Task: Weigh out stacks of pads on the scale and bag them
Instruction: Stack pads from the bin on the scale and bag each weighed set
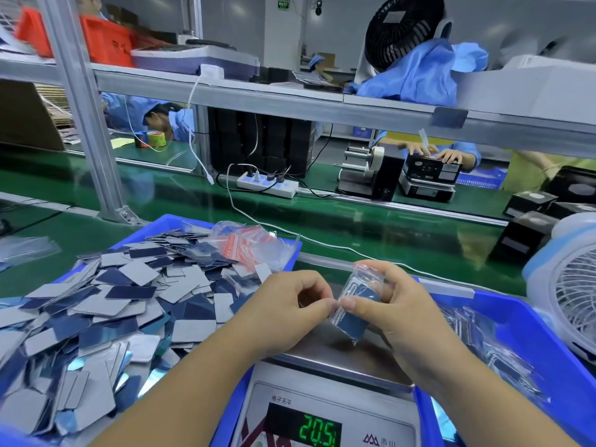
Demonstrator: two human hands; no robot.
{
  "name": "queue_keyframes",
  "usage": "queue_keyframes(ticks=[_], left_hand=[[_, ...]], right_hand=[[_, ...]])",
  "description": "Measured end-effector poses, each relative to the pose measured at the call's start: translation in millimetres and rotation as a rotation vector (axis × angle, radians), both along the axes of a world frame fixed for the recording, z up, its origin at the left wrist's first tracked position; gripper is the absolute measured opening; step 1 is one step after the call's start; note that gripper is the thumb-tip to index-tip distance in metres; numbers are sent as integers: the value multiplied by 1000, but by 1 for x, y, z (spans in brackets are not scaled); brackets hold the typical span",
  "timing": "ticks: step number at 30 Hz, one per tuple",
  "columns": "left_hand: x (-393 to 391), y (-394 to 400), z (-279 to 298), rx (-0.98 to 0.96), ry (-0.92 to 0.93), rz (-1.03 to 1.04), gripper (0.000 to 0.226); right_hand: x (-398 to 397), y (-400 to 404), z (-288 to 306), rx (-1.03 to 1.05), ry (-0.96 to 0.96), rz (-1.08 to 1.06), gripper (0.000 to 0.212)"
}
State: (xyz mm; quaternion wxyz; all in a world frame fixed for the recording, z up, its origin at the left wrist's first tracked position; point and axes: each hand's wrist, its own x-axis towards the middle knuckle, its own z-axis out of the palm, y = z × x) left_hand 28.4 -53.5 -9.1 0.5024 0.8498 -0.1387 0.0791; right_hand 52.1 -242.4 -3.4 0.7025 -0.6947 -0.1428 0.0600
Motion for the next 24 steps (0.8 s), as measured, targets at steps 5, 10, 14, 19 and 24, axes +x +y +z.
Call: queue_keyframes(ticks=[5,10,14,19,24], left_hand=[[0,-1,-2,-53,-5,49,13],[1,0,0,-107,17,70,12],[1,-2,1,-281,124,-7,5],[-1,-3,2,-393,122,-85,21],[1,-3,0,-396,32,39,22]], right_hand=[[0,-1,0,27,39,70,50],[-1,-3,1,54,29,85,50],[-1,-1,1,134,15,1,49],[-5,-2,5,312,42,46,59],[-7,-2,5,263,12,25,65]])
